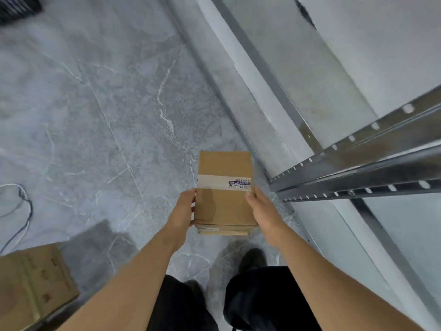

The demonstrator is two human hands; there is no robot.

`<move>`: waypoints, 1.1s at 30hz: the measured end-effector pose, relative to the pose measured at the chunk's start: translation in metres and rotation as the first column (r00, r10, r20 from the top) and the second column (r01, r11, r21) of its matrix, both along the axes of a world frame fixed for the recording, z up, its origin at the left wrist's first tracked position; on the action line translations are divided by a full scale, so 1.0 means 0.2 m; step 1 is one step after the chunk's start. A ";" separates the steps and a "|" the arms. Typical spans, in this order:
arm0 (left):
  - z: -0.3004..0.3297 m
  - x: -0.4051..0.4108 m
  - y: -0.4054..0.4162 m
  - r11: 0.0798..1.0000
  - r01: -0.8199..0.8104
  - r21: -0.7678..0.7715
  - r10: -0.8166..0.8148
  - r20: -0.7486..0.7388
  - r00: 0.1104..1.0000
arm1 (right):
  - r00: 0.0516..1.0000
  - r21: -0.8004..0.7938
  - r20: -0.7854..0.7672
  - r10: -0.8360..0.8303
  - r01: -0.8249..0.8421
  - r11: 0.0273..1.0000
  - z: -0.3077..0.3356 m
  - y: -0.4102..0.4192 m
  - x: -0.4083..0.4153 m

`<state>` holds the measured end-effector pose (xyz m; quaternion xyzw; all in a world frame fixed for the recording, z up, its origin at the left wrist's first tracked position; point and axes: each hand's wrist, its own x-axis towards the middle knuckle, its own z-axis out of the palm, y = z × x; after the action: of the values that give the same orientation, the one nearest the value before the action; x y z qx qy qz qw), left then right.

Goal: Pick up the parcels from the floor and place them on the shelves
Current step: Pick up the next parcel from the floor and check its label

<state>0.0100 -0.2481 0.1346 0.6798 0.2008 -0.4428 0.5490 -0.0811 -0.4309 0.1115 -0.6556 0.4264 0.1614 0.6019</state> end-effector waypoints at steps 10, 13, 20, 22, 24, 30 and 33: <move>1.54 -0.14 0.43 0.979 -0.147 -0.140 0.174 0.203 0.964 | 0.942 -0.276 0.188 0.277 -0.219 0.936 1.76 0.26 -0.02; 1.90 -0.18 0.52 0.971 -0.156 -0.181 0.200 0.259 0.945 | 0.918 -0.352 0.233 0.320 -0.227 0.908 2.15 0.35 -0.03; 2.57 -0.14 0.69 0.964 -0.006 -0.264 0.115 0.399 0.910 | 0.838 -0.229 0.544 0.049 0.092 0.969 2.67 0.50 -0.19; 2.76 -0.11 0.72 0.955 0.120 -0.273 0.010 0.433 0.901 | 0.784 -0.145 0.620 -0.007 0.124 0.982 2.79 0.51 -0.20; 2.91 -0.10 0.72 0.936 0.157 -0.316 0.014 0.479 0.878 | 0.754 -0.190 0.652 0.086 0.052 0.980 2.91 0.50 -0.19; 3.24 -0.16 0.55 0.893 0.180 -0.413 0.108 0.583 0.805 | 0.679 -0.137 0.708 0.191 -0.134 0.981 3.29 0.41 -0.14; 3.32 -0.19 0.47 0.893 0.223 -0.391 0.081 0.626 0.776 | 0.623 -0.058 0.766 0.160 -0.181 0.982 3.44 0.34 -0.20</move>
<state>-0.0284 -0.1540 0.7990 0.6513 -0.1266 -0.2459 0.7066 -0.1211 -0.3626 0.7988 -0.6919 0.0651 -0.0704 0.7156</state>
